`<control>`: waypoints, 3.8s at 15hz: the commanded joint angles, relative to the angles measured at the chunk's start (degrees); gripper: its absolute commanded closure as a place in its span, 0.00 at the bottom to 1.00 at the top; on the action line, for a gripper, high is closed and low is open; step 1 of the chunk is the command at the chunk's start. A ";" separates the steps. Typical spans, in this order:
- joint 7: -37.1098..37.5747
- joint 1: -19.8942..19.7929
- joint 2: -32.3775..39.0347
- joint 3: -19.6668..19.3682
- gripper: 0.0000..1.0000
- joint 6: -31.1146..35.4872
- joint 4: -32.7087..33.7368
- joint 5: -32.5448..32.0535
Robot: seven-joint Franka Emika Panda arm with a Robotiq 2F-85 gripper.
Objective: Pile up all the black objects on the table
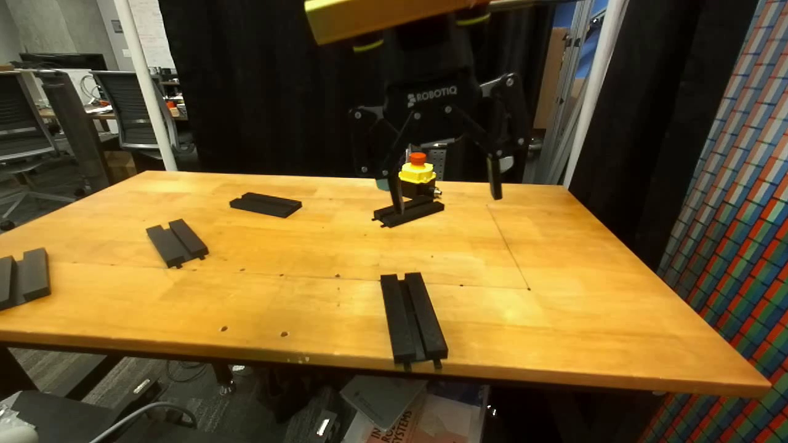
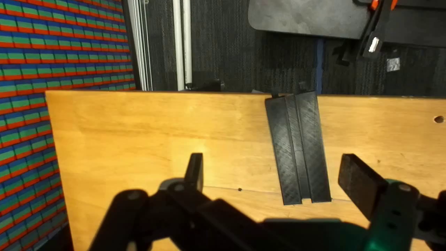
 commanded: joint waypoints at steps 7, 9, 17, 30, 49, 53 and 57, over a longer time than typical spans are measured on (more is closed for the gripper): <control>0.04 8.06 7.42 2.05 0.00 13.30 -2.73 10.47; -1.84 8.53 9.91 1.00 0.00 14.30 -2.75 12.49; -9.78 6.44 21.28 -2.49 0.00 22.68 -2.80 13.98; -27.37 2.98 33.31 -2.18 0.00 34.27 -2.68 24.71; -22.32 0.84 31.73 -2.55 0.00 35.80 -1.65 10.74; -23.33 0.04 32.81 -2.69 0.00 37.03 -1.65 12.16; -24.99 -0.25 33.74 -2.35 0.00 37.55 -1.71 15.02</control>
